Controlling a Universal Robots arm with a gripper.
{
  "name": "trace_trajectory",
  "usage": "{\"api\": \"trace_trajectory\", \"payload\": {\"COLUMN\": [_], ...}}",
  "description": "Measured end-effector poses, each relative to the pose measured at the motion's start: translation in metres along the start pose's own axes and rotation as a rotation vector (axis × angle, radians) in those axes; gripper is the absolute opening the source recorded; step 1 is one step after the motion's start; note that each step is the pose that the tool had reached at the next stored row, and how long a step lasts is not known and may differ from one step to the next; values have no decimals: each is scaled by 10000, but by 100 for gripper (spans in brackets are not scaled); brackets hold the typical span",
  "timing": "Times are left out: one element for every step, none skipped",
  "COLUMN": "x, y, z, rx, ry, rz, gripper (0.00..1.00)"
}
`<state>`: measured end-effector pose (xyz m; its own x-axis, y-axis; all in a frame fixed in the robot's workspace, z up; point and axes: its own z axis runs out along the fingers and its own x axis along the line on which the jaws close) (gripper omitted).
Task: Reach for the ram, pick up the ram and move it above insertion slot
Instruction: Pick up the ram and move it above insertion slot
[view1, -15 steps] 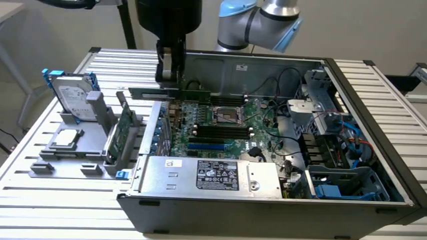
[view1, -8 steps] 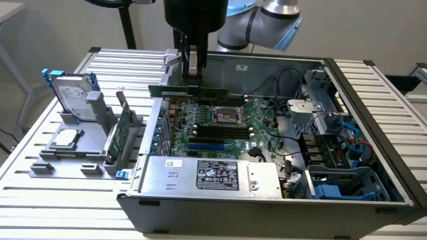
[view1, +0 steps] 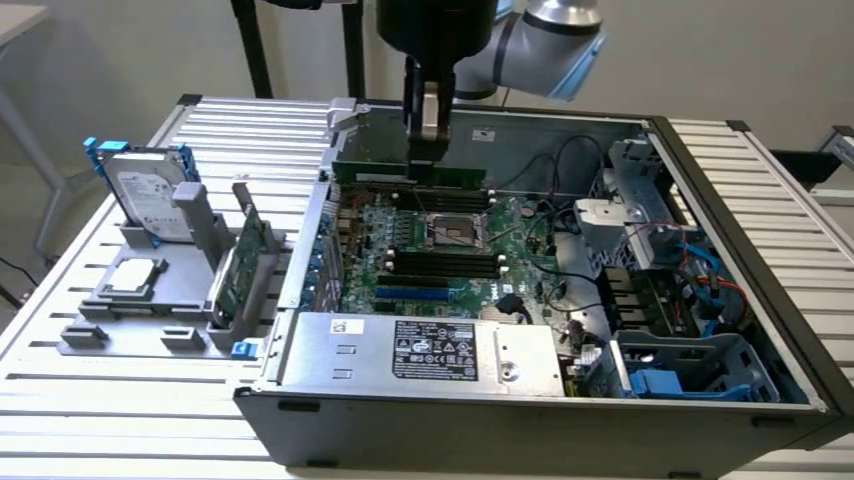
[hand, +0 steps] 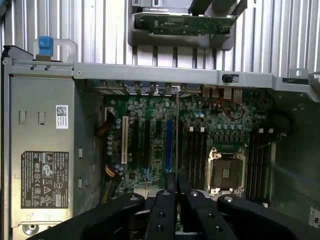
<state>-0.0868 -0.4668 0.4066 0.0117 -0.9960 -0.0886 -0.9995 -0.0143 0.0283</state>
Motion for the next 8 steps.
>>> {"api": "trace_trajectory", "payload": {"x": [-19,-39,-58,-77,-93,-108,-122,-136], "y": [-32,-64,-97,-132,-165,-199,-230,-257], "z": [2,4,6,8,10,12,15,18], "rx": [0,-1,0,0,0,0,0,1], "ry": [0,1,1,0,0,1,1,1], "rz": [1,1,1,0,0,-1,0,1], "gripper": [13,13,13,13,13,13,13,13]}}
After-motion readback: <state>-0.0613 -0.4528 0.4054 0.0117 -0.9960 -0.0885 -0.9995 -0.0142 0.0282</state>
